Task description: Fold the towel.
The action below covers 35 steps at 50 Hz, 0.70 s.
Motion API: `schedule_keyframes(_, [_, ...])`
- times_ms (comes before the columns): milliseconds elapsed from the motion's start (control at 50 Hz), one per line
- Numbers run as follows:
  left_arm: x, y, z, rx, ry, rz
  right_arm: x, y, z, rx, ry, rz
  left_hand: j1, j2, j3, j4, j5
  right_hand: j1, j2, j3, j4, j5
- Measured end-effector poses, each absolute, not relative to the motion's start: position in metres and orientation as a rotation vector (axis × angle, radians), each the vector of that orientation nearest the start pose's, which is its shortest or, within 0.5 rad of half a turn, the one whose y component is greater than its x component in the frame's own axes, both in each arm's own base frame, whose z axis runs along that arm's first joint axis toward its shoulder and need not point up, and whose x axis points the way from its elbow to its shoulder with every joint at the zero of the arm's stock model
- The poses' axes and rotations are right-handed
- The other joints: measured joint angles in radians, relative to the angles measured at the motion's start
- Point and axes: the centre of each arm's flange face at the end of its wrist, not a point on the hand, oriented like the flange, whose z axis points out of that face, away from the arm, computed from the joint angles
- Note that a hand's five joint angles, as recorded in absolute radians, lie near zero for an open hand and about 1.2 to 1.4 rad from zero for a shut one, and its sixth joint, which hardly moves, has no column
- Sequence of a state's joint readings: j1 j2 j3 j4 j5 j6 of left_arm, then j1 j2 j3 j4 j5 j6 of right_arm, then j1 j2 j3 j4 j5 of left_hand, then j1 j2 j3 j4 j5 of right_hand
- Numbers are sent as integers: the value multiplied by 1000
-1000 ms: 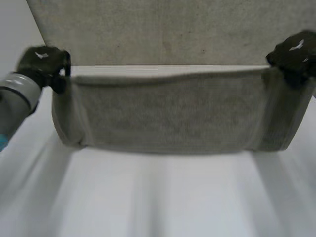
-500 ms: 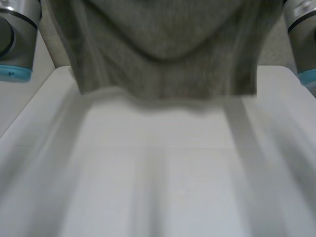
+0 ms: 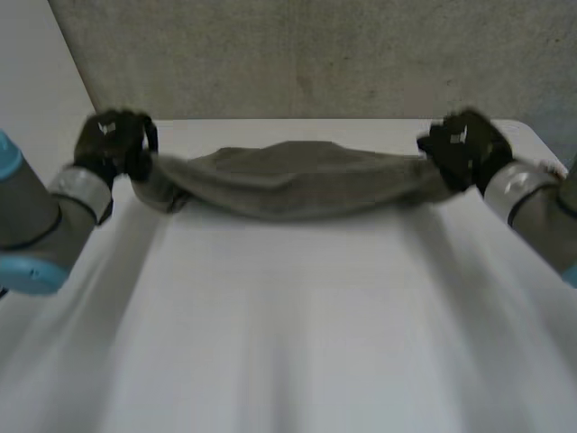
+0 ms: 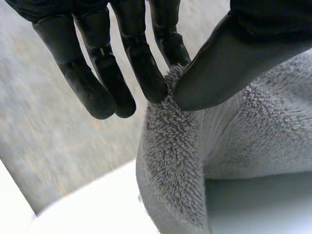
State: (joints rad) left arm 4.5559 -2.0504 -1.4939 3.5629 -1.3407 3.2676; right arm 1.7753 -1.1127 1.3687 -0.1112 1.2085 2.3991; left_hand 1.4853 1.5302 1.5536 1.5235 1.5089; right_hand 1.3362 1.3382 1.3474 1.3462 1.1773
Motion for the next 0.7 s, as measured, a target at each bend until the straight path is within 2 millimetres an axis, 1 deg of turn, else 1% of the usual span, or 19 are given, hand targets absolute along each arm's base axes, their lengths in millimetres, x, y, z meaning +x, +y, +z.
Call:
schedule_keyframes(40, [-208,-364,186,651,2296,-2293,232,-340,204,-1463,2018,-2057,0,0,0,0,0,0,0,0,0,0])
schedule_keyframes(80, [-205,-359,180,686,2305,-2252,226,-336,198,-1477,2052,-2033,0,0,0,0,0,0,0,0,0,0])
schedule_keyframes(120, [-201,-353,178,721,2299,-2220,220,-333,201,-1479,2073,-2033,0,0,0,0,0,0,0,0,0,0])
schedule_keyframes(180, [-196,-344,185,752,2271,-2201,209,-326,217,-1463,2091,-2071,0,0,0,0,0,0,0,0,0,0])
schedule_keyframes(220, [-191,-336,198,758,2238,-2205,200,-320,236,-1437,2096,-2119,0,0,0,0,0,0,0,0,0,0])
schedule_keyframes(240, [-189,-334,202,756,2229,-2210,198,-318,241,-1426,2098,-2131,0,0,0,0,0,0,0,0,0,0])
schedule_keyframes(280, [-183,-325,221,743,2187,-2241,189,-310,261,-1386,2110,-2161,0,0,0,0,0,0,0,0,0,0])
schedule_keyframes(300, [-182,-322,225,738,2176,-2251,187,-308,266,-1375,2113,-2166,0,0,0,0,0,0,0,0,0,0])
schedule_keyframes(340, [-177,-313,243,724,2140,-2290,181,-299,283,-1336,2129,-2173,0,0,0,0,0,0,0,0,0,0])
schedule_keyframes(400, [-174,-302,259,713,2119,-2329,175,-289,297,-1304,2156,-2149,0,0,0,0,0,0,0,0,0,0])
schedule_keyframes(480, [-175,-294,266,720,2132,-2350,173,-279,305,-1298,2180,-2083,0,0,0,0,0,0,0,0,0,0])
schedule_keyframes(540, [-176,-292,263,730,2161,-2344,173,-276,302,-1312,2192,-2017,0,0,0,0,0,0,4,0,0,0])
schedule_keyframes(580, [-178,-294,255,740,2197,-2323,175,-279,293,-1330,2210,-1956,0,0,0,0,0,0,4,1,0,0])
schedule_keyframes(620, [-182,-301,241,754,2257,-2280,177,-286,276,-1367,2239,-1864,0,0,0,0,0,0,4,1,0,0])
schedule_keyframes(640, [-183,-303,237,759,2271,-2269,178,-288,271,-1376,2245,-1843,0,0,0,0,0,0,4,1,0,0])
schedule_keyframes(660, [-186,-307,229,769,2301,-2246,180,-292,260,-1402,2260,-1792,0,0,0,0,0,0,4,1,0,0])
schedule_keyframes(680, [-187,-310,225,776,2314,-2234,181,-294,255,-1416,2266,-1769,0,0,0,0,0,0,4,1,0,0])
schedule_keyframes(700, [-191,-316,216,792,2345,-2207,184,-299,243,-1447,2284,-1720,0,0,0,0,0,0,4,1,0,0])
